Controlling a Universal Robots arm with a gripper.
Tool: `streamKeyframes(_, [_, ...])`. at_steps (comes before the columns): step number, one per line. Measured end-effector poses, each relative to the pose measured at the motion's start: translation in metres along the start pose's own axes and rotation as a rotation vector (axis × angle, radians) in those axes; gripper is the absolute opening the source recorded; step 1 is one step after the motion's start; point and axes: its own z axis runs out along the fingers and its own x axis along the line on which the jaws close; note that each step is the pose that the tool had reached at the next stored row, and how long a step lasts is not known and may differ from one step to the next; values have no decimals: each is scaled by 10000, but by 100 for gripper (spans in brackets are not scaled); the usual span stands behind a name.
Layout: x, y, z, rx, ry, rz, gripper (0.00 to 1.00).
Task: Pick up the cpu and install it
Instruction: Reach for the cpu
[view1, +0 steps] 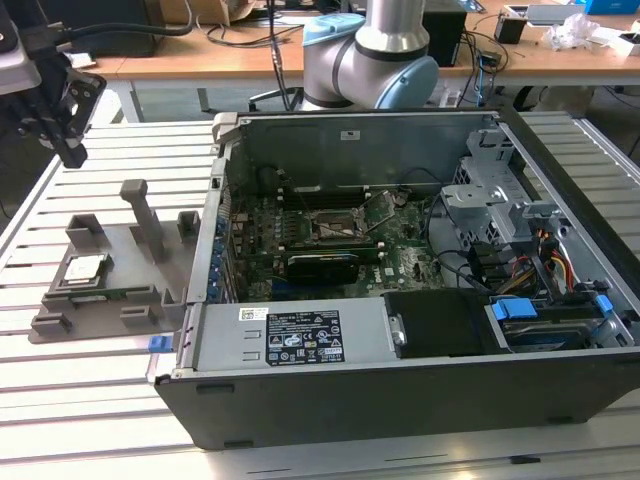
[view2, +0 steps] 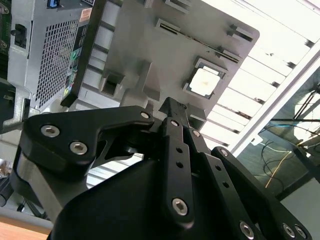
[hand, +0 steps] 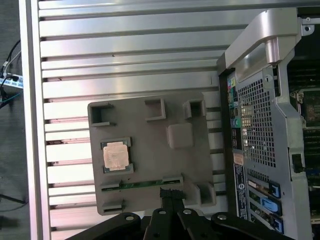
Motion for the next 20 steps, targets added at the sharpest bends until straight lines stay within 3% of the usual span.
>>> streamKeyframes(7, [68,-5,-1,1,0,0,11])
streamKeyframes(20, [270,-20,-6,2,0,0,11])
